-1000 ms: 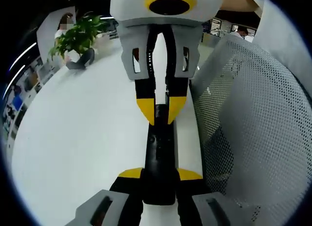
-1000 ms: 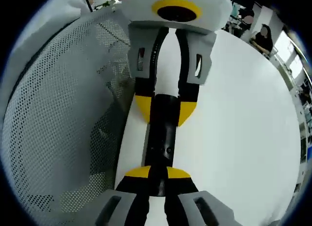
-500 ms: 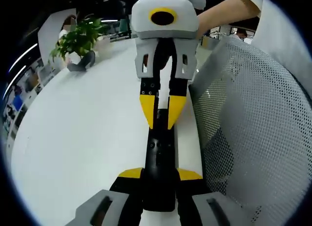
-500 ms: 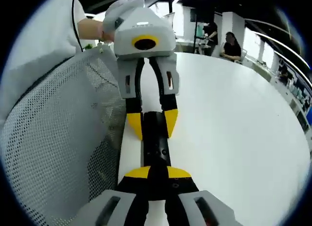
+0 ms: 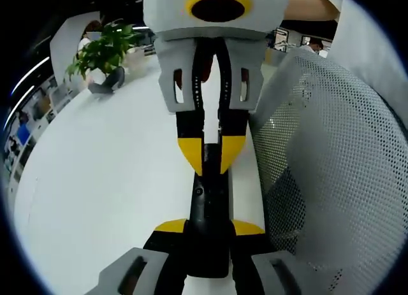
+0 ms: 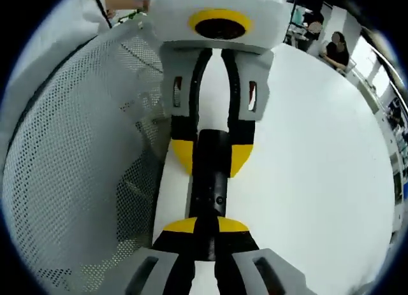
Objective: Press the specified remote control buttons in sequence, fully releasing each button before pressing the next.
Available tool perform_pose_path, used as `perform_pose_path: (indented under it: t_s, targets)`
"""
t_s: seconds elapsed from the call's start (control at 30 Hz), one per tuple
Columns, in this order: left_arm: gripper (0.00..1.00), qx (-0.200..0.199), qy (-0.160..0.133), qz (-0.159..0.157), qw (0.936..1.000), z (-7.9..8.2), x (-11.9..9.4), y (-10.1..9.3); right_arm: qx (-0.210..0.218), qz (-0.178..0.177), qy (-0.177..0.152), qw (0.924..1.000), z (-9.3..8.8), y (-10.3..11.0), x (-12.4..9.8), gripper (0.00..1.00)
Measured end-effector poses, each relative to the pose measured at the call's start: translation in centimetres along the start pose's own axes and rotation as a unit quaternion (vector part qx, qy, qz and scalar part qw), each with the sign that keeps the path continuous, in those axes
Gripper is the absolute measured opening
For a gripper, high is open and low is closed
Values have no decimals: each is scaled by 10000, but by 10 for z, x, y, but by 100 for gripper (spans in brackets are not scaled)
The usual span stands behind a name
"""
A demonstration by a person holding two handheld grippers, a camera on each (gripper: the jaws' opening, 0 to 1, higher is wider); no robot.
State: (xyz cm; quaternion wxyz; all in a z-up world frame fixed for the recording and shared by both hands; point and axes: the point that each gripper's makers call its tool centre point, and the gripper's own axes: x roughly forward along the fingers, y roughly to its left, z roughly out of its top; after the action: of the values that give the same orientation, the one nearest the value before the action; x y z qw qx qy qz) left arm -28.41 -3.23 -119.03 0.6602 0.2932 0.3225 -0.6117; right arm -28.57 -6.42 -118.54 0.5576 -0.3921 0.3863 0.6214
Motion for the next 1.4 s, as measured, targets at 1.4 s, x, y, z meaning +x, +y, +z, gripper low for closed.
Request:
perform_pose_path:
  t_s: [1.4]
  targets:
    - [25,-171,-34,116,9998,0,0,0,-525,-575,-256,9966,3,2,-2,4]
